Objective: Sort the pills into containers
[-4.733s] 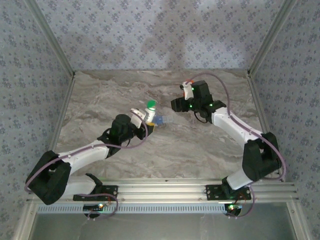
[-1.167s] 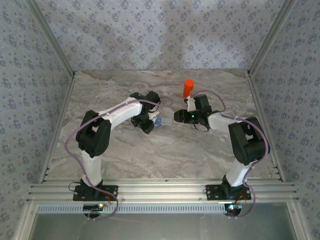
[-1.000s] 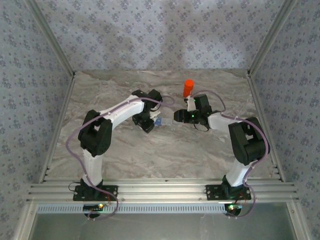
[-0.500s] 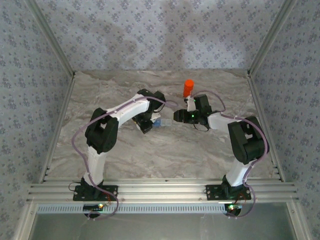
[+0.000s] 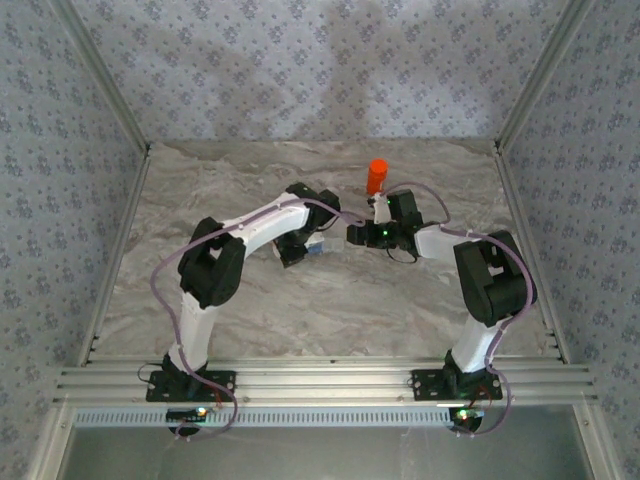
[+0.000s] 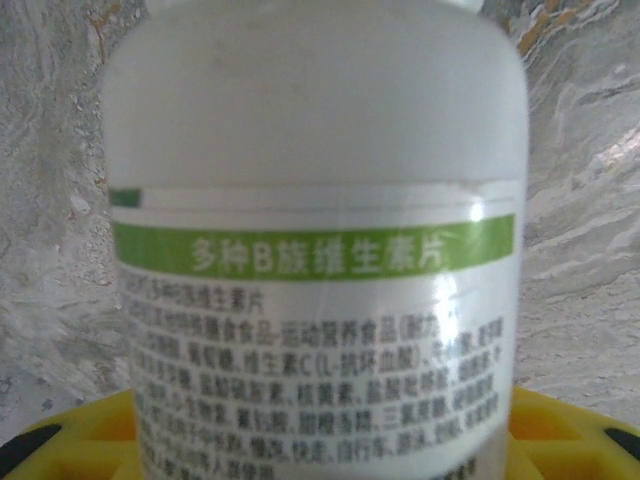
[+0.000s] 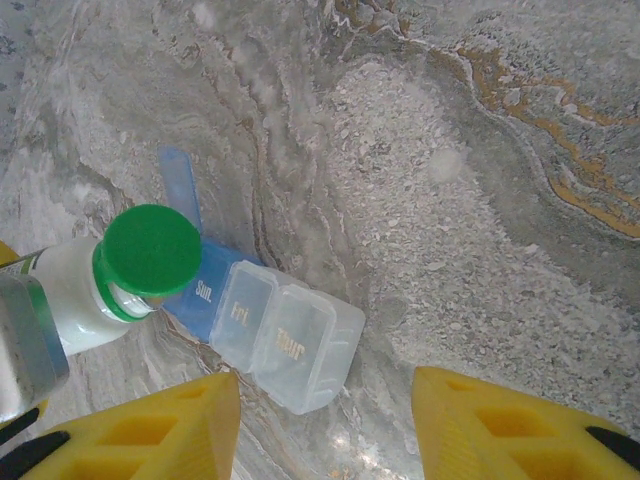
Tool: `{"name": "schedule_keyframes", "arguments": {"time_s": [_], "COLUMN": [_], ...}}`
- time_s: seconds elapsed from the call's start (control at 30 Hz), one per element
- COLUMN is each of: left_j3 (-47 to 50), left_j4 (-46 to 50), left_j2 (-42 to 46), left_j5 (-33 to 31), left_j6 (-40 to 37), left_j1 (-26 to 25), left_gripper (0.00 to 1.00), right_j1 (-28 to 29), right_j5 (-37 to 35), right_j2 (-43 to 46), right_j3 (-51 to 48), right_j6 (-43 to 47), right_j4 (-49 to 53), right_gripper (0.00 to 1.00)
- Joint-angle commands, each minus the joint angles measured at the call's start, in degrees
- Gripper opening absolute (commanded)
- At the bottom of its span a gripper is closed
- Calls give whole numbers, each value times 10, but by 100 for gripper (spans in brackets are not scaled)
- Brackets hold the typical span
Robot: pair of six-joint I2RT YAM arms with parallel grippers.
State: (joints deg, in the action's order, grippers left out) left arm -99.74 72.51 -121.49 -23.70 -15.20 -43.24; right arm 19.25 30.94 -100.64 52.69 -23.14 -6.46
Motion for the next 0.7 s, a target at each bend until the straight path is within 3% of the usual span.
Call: {"name": "schedule_keyframes", "arguments": {"time_s": [0.0, 0.43, 0.67], "left_j3": [-18, 20, 52], "left_j4": [32, 13, 1], "left_j2": [-18, -5, -7], "left_j5": [-23, -126, -143], "left_j6": [-18, -69, -97], "left_j1": [-7, -26, -28], "left_gripper": [0, 0, 0], "right_j1": [0, 2, 7], "right_j5": [11, 15, 17], "right_j2": [-10, -16, -21], "right_j3": [6, 10, 13], "right_j6": [-5, -4, -4], "right_j4": [-3, -2, 0], "right_gripper": [50, 50, 50]}}
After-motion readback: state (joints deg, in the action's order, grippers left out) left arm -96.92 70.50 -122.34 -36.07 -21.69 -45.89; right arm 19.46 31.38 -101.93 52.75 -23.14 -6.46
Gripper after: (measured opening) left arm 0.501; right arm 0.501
